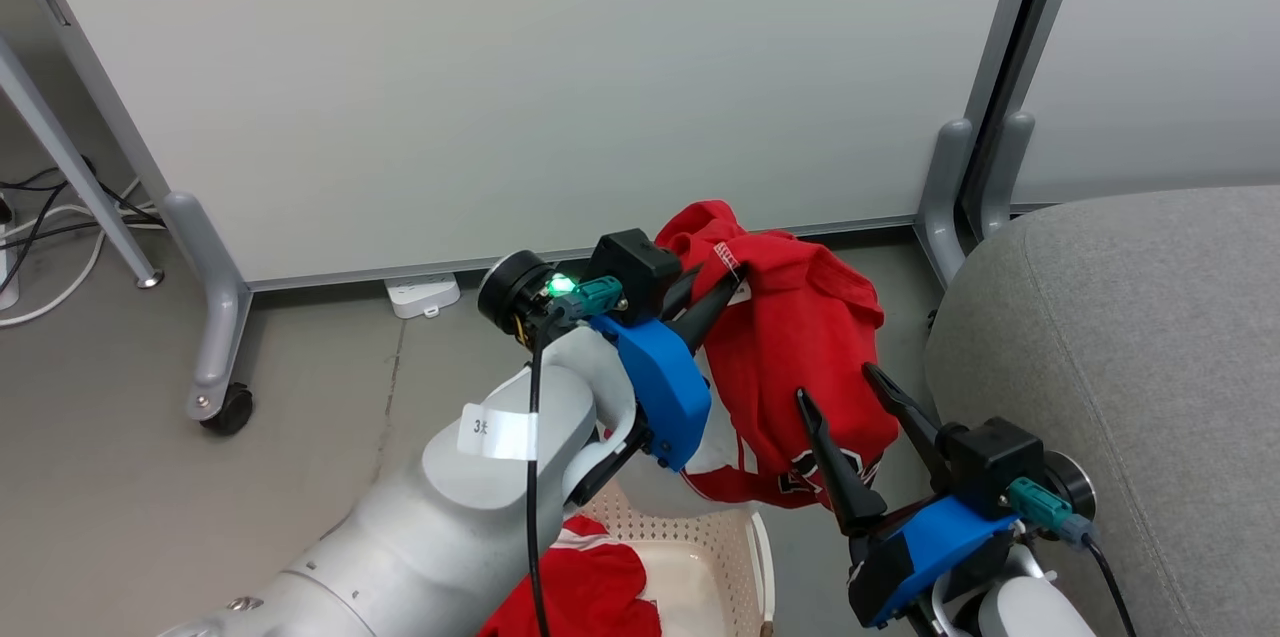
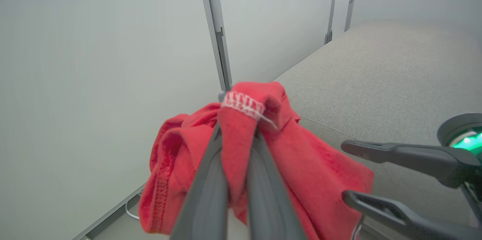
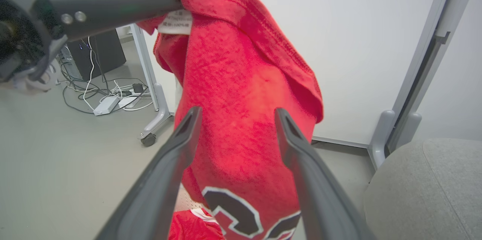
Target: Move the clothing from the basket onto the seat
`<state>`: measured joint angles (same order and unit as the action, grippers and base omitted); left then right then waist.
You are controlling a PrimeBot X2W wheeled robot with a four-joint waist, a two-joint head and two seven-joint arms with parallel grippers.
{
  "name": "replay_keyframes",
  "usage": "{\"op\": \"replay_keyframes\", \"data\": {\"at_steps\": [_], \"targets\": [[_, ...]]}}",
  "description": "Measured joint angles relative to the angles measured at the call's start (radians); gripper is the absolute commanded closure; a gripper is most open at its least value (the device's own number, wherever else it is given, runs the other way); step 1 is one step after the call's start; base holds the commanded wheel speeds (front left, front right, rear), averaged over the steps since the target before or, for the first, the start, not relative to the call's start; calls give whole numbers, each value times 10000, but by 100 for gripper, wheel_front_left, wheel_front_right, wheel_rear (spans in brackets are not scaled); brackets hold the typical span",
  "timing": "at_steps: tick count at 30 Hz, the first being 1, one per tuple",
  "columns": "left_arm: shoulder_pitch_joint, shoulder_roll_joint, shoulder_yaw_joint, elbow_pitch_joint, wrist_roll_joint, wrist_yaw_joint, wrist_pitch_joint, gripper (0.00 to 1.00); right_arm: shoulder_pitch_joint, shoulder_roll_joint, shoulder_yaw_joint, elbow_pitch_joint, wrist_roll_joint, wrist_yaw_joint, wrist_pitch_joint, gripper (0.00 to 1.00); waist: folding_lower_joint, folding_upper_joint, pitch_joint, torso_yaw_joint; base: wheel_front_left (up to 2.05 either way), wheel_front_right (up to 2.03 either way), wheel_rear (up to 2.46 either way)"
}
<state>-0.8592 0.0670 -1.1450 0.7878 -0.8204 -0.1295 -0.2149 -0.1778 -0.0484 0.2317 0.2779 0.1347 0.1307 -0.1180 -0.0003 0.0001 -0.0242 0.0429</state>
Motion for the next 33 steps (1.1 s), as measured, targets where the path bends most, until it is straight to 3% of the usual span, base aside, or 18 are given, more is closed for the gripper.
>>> {"op": "replay_keyframes", "data": {"at_steps": [14, 25, 33], "targets": [[-260, -84, -734, 263, -823, -2, -280, 100, -122, 0, 314, 128, 174, 0, 393, 0, 2, 0, 55, -107, 0, 0, 0], [-595, -134, -1055, -46, -1135, -2, -397, 100, -1972, -2, 412, 2477, -339, 0, 443, 0, 4, 0, 291, 95, 0, 0, 0], [-719, -151, -1193, -401, -1237, -2, -439, 100, -2958, 6, 1446, 4105, 857, 0, -40, 0, 4, 0, 327, 212, 0, 0, 0]]}}
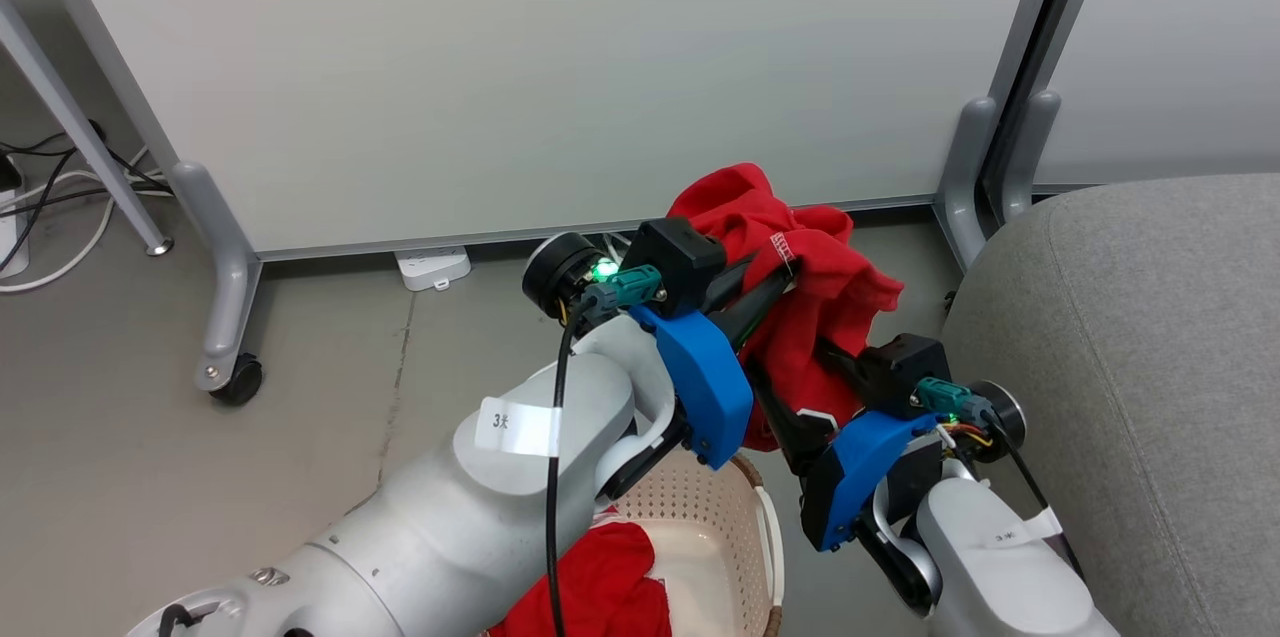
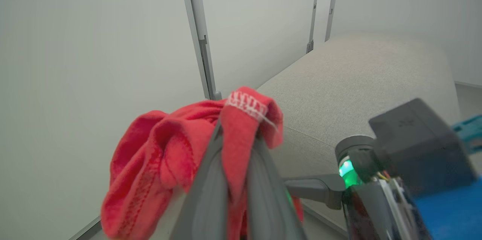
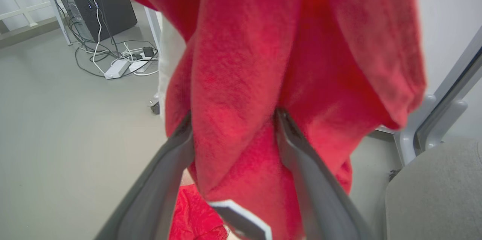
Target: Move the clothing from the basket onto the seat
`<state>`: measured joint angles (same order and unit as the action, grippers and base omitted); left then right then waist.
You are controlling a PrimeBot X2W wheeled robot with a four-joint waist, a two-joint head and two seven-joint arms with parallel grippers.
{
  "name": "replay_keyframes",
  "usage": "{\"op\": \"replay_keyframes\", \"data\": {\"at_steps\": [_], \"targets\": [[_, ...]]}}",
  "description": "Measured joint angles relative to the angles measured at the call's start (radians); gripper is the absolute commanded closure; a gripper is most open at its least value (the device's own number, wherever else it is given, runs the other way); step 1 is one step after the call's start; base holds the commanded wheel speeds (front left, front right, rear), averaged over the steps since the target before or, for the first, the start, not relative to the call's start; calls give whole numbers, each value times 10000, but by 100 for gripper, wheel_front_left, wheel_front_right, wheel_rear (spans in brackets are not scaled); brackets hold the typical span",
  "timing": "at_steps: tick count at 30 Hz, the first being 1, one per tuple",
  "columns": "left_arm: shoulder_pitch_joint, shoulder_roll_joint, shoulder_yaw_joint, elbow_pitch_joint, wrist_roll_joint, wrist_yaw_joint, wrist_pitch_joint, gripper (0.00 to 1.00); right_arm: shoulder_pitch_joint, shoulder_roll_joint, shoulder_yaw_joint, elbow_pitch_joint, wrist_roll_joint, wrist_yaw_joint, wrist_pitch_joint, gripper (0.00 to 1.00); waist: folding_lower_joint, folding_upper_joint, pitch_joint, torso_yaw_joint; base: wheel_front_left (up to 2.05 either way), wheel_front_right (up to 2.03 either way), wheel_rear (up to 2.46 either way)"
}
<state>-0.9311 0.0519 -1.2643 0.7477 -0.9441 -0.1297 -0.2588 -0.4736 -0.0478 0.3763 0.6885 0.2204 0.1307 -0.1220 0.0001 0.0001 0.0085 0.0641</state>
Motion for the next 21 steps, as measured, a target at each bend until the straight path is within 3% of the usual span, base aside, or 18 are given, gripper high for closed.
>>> {"op": "replay_keyframes", "data": {"at_steps": [3, 4, 5, 6, 21], "targets": [[-33, 0, -33, -59, -52, 0, -4, 100, -314, -6, 336, 407, 314, 0, -221, 0, 0, 0, -2, -8, 0, 0, 0], [-46, 0, -42, -71, -54, 0, -13, 100, -406, -6, 435, 520, 435, 0, -276, 15, 0, 0, -2, -13, 0, 0, 0], [-55, -2, -46, -77, -58, 0, -13, 100, -487, -6, 556, 631, 541, -2, -330, 65, 0, 0, -3, -17, 0, 0, 0], [-56, -2, -52, -81, -67, 0, -15, 100, -561, -6, 652, 721, 612, 0, -412, 100, 0, 0, -7, -21, 0, 0, 0], [-42, -2, 67, 56, -61, 0, -27, 100, -961, -6, 1235, 1436, 1081, 0, -1009, 100, 0, 0, -78, -218, 0, 0, 0]]}}
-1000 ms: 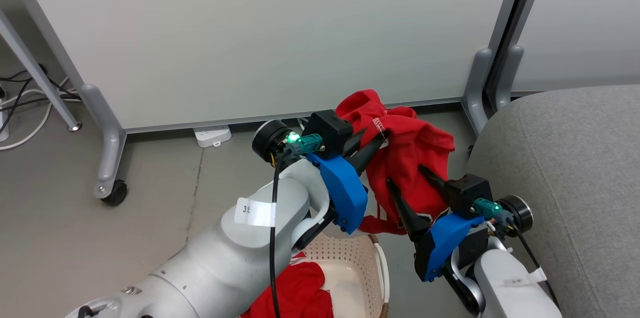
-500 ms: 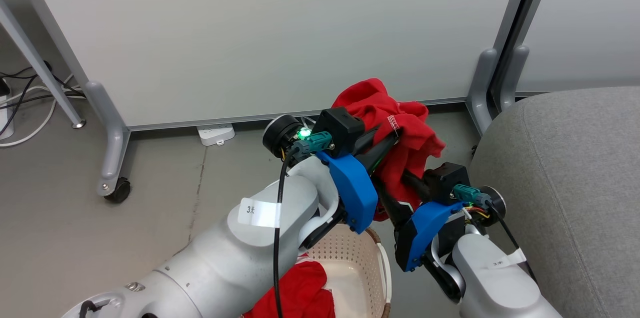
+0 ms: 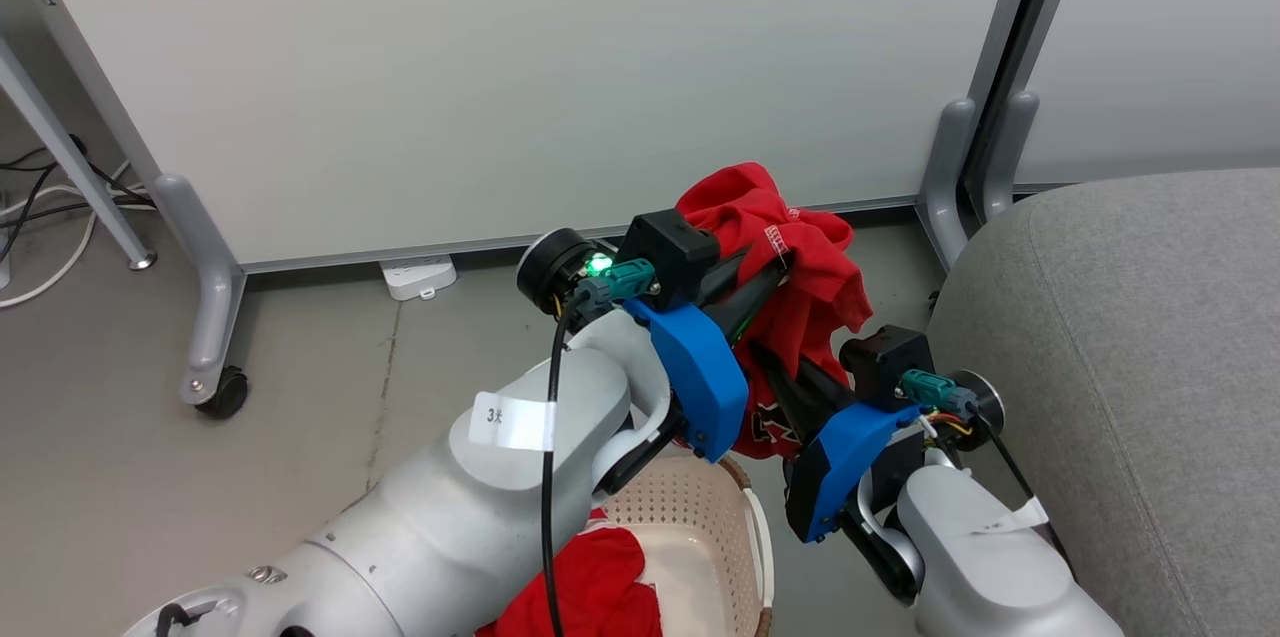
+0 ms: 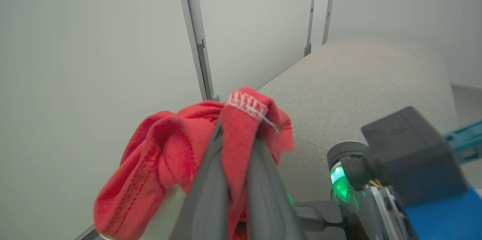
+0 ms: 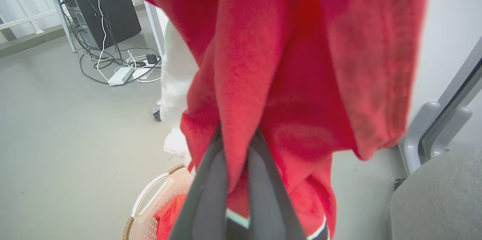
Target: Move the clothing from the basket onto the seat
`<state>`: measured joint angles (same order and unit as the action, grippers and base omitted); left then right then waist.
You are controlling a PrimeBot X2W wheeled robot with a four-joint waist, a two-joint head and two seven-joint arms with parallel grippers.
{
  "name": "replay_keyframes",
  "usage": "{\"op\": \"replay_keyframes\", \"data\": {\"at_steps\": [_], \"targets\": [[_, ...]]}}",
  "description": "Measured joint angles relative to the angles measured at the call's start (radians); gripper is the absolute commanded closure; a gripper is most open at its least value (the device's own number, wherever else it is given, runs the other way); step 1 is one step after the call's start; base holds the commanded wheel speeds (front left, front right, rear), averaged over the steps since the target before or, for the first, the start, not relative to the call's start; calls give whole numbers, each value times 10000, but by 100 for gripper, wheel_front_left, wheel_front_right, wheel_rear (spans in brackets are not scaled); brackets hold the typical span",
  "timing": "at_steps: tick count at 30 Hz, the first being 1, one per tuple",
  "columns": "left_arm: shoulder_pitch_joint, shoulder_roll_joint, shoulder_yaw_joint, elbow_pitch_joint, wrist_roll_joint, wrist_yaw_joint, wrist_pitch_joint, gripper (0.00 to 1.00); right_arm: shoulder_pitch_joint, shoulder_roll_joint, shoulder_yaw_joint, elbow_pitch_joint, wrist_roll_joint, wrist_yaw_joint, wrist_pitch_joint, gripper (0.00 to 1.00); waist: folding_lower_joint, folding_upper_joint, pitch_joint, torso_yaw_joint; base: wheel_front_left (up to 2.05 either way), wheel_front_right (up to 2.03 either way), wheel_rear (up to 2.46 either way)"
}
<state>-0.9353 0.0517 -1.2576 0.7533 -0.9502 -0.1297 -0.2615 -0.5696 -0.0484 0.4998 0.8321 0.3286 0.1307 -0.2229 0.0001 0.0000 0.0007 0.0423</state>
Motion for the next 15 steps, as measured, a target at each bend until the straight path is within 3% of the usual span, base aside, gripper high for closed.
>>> {"op": "replay_keyframes", "data": {"at_steps": [8, 9, 10, 15], "targets": [[25, 2, 61, 77, 86, 0, -2, 100, -76, 0, 102, 174, 79, 0, -121, 100, 0, 0, 9, -56, 0, 0, 0], [31, 2, 98, 86, 86, 0, -2, 61, -91, 0, 109, 194, 86, 0, -144, 100, -1, 0, 12, -60, 0, 0, 0], [48, 4, 184, 94, 111, 0, -2, 0, -105, 0, 111, 199, 86, 0, -163, 100, 0, 0, 19, -66, 0, 0, 0], [472, 316, 1271, -408, 809, 29, -4, 0, -132, 0, 117, 150, 90, 0, -209, 100, 0, 0, 79, -180, 0, 0, 0]]}}
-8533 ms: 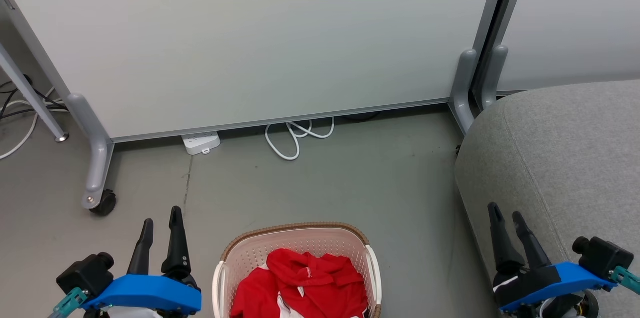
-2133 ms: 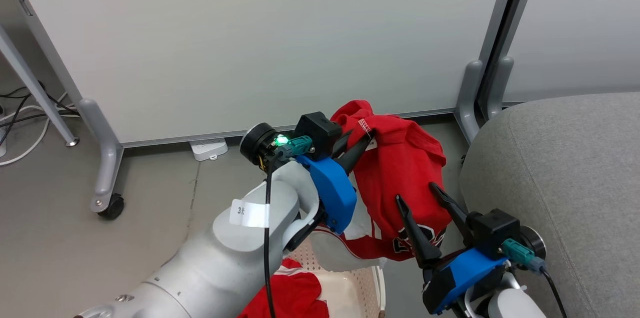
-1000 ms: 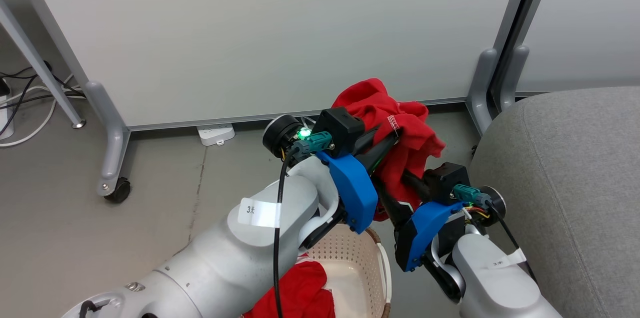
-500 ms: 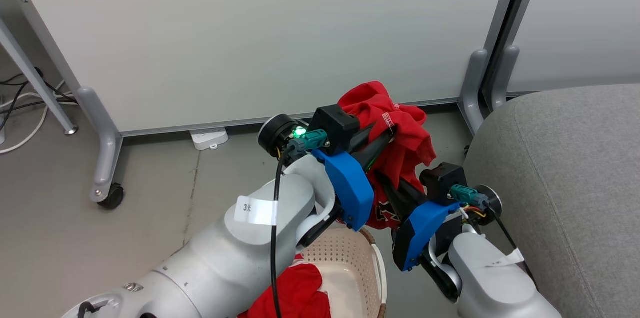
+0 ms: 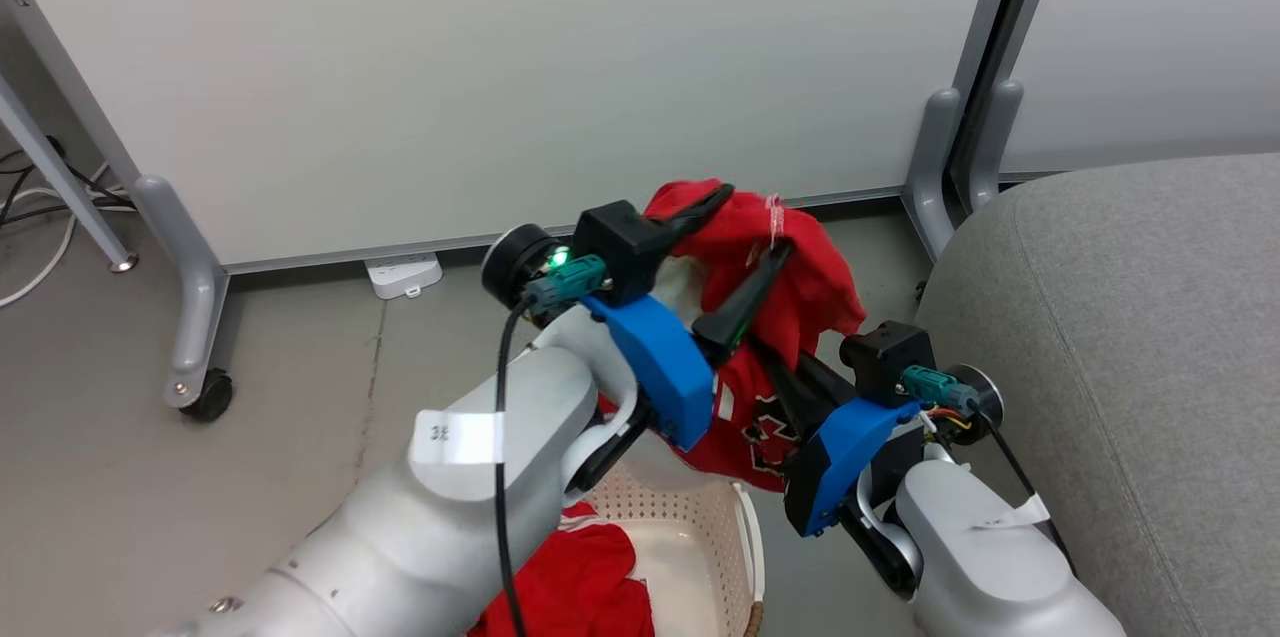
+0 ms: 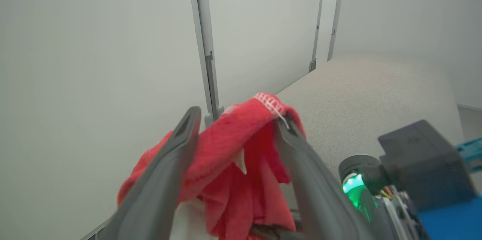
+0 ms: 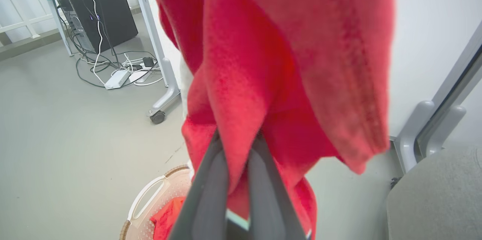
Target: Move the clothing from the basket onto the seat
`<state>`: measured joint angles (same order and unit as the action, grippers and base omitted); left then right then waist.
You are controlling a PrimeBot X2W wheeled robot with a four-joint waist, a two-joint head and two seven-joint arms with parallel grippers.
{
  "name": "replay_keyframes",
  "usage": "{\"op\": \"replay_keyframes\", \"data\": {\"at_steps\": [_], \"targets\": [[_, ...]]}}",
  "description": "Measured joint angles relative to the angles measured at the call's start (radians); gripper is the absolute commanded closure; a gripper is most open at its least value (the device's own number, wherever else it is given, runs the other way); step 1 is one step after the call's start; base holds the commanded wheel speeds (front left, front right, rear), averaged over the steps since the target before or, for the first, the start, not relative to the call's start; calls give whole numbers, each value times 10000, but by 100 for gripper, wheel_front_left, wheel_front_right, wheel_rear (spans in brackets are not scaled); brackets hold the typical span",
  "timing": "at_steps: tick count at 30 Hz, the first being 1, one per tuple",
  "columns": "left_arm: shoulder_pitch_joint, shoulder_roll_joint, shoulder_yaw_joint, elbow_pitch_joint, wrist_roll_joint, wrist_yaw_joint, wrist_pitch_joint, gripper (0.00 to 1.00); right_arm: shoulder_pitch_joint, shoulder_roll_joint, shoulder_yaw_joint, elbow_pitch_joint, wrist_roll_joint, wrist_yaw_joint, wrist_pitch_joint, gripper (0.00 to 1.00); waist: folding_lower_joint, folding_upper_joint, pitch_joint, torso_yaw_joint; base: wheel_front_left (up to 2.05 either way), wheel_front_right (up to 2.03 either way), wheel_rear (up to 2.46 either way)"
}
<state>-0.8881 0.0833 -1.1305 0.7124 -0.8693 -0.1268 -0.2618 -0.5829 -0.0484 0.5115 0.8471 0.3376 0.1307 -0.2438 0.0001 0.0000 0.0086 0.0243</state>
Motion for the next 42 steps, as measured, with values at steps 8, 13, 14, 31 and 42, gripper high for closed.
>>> {"op": "replay_keyframes", "data": {"at_steps": [8, 13, 14, 31, 42], "targets": [[2794, 1068, 2836, -2104, 1879, 115, -12, 0, -38, -2, -387, -424, -194, 0, -125, 100, 0, 0, 266, -273, 0, 0, 0], [4782, 1461, 4654, -3118, 2999, 161, -12, 0, -38, -2, -734, -794, -516, 0, -146, 100, 0, 0, 445, -423, 0, 0, 0], [5115, 1519, 4959, -3243, 3185, 161, -12, 0, -35, -2, -800, -869, -571, 0, -148, 100, 0, 0, 470, -440, 0, 0, 0], [7246, 1208, 7033, -4320, 4926, -21, -12, 0, 402, -2, -1455, -1710, -1066, 0, -63, 100, -1, 0, 573, -394, 0, 0, 0], [7130, 1340, 6824, -4483, 4909, -23, -12, 0, 519, -4, -1480, -1979, -1020, 0, 19, 100, -1, 0, 720, -1777, 0, 0, 0]]}}
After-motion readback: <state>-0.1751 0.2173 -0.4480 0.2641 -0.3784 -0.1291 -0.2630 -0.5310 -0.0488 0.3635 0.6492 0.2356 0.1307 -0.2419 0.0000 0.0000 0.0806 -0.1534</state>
